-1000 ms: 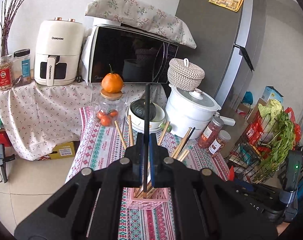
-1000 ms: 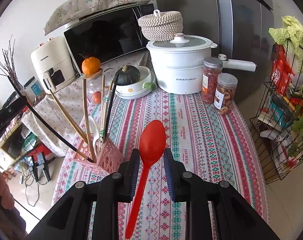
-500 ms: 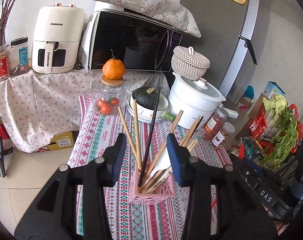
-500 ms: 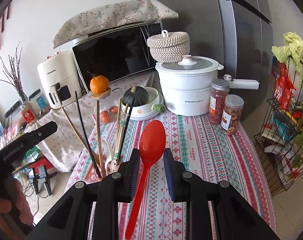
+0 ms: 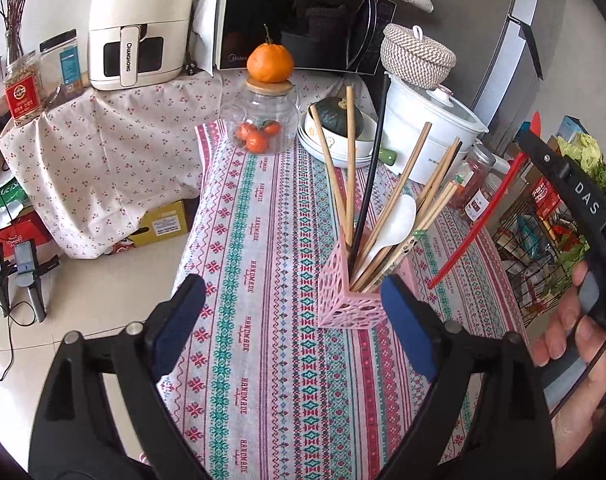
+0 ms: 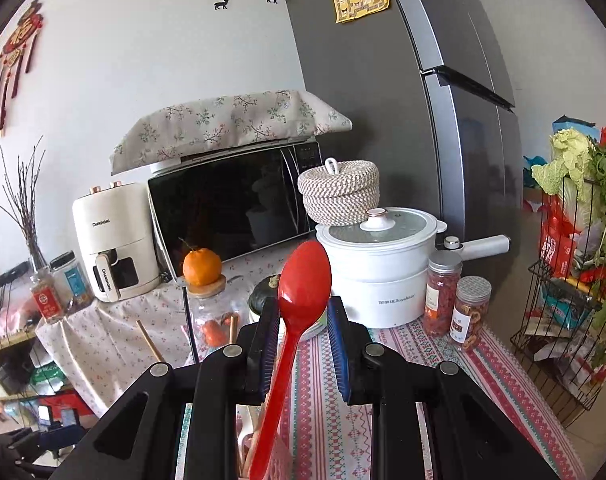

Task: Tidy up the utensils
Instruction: 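Lower the red spoon into the pink basket and open the right gripper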

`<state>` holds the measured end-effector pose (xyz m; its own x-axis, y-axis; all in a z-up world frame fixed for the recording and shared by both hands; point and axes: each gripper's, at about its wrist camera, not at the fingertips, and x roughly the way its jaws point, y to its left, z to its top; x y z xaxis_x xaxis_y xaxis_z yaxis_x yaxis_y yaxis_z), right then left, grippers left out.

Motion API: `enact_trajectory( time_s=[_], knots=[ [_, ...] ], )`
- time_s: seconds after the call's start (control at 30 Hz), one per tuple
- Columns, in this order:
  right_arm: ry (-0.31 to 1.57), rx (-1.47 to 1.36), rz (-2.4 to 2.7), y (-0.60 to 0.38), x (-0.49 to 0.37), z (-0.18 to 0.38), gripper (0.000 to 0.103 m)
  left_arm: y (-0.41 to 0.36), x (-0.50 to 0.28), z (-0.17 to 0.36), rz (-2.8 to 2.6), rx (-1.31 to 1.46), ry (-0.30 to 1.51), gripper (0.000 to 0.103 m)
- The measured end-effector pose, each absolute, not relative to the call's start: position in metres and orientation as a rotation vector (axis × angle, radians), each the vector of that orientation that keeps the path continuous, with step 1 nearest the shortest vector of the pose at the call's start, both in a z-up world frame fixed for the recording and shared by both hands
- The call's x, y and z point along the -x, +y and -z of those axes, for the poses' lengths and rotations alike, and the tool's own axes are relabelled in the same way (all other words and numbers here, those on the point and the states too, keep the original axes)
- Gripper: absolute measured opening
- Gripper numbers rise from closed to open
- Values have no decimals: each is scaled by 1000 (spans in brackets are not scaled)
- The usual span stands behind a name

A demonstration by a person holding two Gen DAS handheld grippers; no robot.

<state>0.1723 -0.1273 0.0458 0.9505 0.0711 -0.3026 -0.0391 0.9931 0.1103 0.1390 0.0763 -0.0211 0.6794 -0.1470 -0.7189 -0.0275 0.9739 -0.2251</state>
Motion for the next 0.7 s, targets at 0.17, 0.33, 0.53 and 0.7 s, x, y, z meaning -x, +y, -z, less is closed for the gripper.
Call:
enact_trajectory(
  time_s=[0.17,0.33,0.53,0.7],
  knots=[
    [312,-83,-37,-117,-182,-34,25,77,-137,27,75,201,850,90],
    [331,-53,-30,-112,-187,-20,25,76,-137,27,77,195,854,91],
    [363,-53,-71,-109,-185,-12,39,73,-136,28,78,188,857,91],
    [389,-99,-132,-116,-174,-20,75,68,-132,25,72,173,851,92]
  ],
)
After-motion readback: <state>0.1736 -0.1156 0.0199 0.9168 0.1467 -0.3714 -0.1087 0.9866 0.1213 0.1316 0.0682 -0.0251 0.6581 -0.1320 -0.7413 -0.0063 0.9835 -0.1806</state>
